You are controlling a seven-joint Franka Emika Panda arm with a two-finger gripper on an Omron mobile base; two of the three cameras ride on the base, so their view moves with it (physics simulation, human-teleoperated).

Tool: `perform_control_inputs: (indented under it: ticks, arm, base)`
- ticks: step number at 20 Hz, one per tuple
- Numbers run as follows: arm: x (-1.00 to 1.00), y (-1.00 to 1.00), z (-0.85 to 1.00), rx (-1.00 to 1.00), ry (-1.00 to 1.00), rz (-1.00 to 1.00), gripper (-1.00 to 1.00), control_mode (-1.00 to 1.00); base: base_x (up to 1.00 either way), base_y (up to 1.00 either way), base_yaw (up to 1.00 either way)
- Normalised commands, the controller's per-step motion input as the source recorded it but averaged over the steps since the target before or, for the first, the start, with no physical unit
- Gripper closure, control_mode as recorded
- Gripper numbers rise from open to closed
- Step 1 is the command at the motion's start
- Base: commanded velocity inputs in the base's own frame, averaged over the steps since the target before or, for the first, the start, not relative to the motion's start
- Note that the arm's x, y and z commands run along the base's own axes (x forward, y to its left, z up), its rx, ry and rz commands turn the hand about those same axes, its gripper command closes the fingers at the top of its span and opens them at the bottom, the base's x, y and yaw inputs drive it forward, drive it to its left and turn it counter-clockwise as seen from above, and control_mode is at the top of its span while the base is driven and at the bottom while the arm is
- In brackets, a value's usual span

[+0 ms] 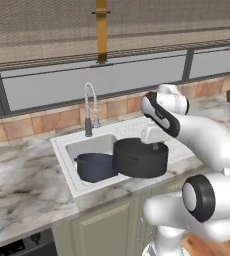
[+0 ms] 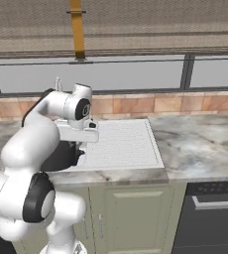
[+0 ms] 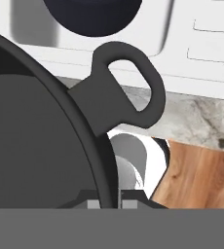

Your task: Pick the pot and pot and place them in the sink. Then turn on the water.

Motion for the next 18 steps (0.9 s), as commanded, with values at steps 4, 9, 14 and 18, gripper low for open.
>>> perform_control_inputs:
  ticks: [4, 9, 14, 18]
  arm:
    - [0.17, 0.15, -0.34, 0.00, 0.07, 0.00, 1.00, -1.00]
    - [0.06, 0.07, -0.32, -0.01, 0.00, 0.00, 1.00, -1.00]
    - [0.20, 0.01, -0.01, -0.03, 0.00, 0.00, 1.00, -1.00]
    - [0.27, 0.00, 0.00, -0.01, 0.00, 0.00, 1.00, -1.00]
  base:
    - [0.00, 0.00, 0.00]
    - [0.00, 0.00, 0.00]
    - [0.00, 0.00, 0.00]
    - [0.00, 0.00, 0.00]
